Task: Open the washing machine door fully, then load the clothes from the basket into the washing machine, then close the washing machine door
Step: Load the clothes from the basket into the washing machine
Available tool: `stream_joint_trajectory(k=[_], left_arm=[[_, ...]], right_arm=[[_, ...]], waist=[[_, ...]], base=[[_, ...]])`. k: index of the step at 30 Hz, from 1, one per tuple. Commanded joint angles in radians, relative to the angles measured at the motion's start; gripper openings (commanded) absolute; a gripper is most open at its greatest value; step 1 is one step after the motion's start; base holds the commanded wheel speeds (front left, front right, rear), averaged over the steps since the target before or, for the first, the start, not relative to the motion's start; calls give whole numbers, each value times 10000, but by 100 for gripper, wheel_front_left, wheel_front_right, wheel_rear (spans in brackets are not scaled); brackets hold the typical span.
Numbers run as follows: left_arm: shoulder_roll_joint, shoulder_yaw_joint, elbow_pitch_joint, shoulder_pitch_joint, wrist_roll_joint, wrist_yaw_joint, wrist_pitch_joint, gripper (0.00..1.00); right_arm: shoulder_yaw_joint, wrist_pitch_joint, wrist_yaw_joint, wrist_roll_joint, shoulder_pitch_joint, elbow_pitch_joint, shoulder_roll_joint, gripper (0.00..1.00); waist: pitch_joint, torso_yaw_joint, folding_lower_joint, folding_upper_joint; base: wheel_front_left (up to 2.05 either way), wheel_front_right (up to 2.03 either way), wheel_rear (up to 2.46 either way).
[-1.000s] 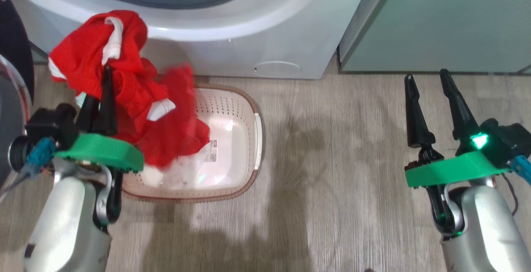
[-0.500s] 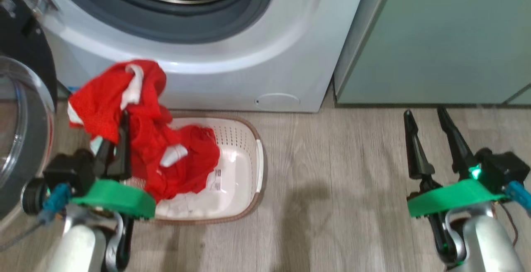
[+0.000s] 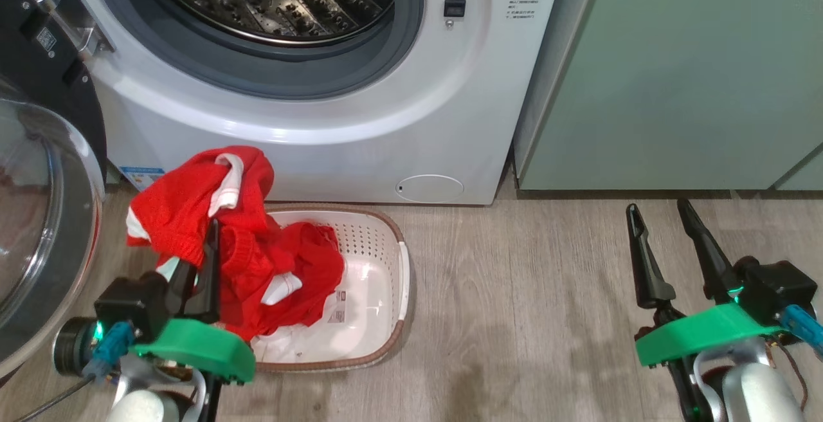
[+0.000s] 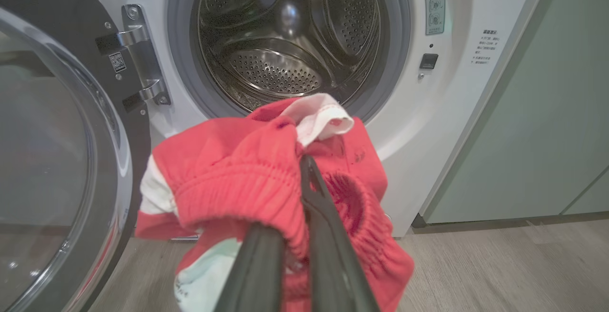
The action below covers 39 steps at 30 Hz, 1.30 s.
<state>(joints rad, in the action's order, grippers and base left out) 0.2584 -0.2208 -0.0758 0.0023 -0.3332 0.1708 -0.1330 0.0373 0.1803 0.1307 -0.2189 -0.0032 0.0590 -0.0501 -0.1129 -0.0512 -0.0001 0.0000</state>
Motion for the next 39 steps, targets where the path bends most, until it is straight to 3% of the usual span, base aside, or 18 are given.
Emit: stream_joint_trajectory(k=[1, 26, 39], left_arm=[[249, 366, -422, -318, 79, 38, -18, 0], [330, 158, -253, -645, 87, 78, -37, 0], [272, -96, 702, -2554, 156, -339, -277, 0]], right_arm=[[-173, -29, 0, 54, -105, -405, -1, 100], [-128, -173, 0, 179, -168, -689, -1, 100], [-108, -299, 0, 378, -799, -1286, -1, 100]], waist=[[17, 0, 1, 0], [-264, 101, 1, 0], [-1977, 14, 1, 0]], base=[[0, 0, 0], [0, 0, 0], [0, 0, 0]])
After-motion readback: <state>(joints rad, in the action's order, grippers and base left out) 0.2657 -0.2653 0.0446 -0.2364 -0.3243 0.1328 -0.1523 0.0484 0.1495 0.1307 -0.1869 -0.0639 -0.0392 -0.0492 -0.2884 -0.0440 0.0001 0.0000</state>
